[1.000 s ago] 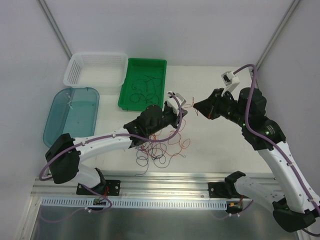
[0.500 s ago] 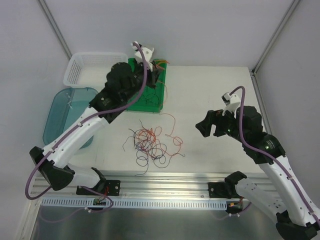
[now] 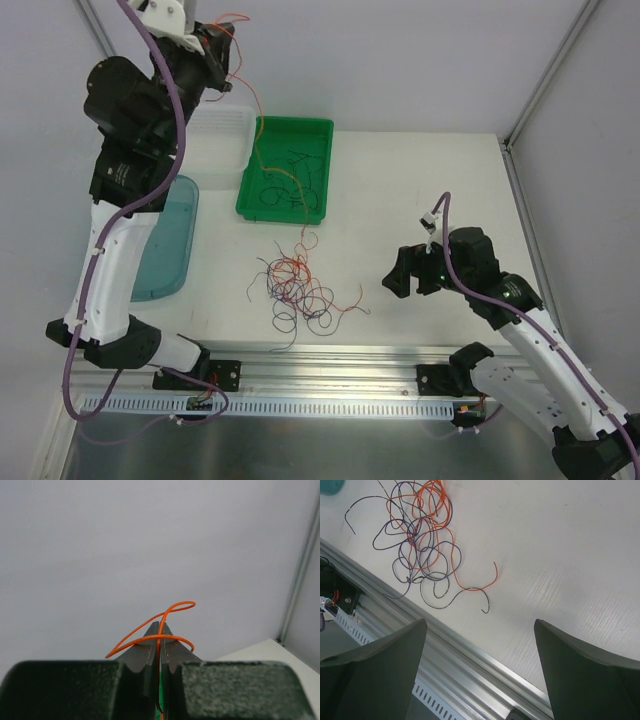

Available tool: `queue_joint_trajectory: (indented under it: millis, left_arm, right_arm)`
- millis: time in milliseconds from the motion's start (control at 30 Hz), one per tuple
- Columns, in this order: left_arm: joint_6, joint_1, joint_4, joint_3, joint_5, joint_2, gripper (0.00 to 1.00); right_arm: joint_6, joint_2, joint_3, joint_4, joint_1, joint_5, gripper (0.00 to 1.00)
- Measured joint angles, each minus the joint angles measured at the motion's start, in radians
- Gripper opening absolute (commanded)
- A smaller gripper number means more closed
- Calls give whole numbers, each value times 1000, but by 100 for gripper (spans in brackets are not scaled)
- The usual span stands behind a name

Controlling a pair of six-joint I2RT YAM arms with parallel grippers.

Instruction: Untangle the cables

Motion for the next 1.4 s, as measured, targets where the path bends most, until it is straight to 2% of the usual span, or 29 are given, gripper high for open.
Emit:
queue_joint_trajectory:
  millis: [233,367,500,733,1000,1333,1400]
  left_arm:
    - [-12,183,-16,184,3,144,0]
    - [-21,211,-50,214,2,163,0]
    - [39,214,-42,185,-47,101,0]
    - [133,336,2,26,-176,-27,0]
    - [150,519,2,-133,-250,11,0]
    - [190,663,141,-620,-334,-51,0]
    - [192,679,165,-691,-344,-51,3]
  right_arm:
    - [-5,25,-2,32,0,-40,93]
    - [-22,50,-2,32,0,-45,93]
    - [-26,86,-3,47,0,-67,93]
    - [-26,92,-14,71,3,-100,93]
    - [-34,90,-16,47,5,-128,93]
    - [-37,91,-16,37,14,-158,93]
    - [-39,91,-16,37,16,-159,93]
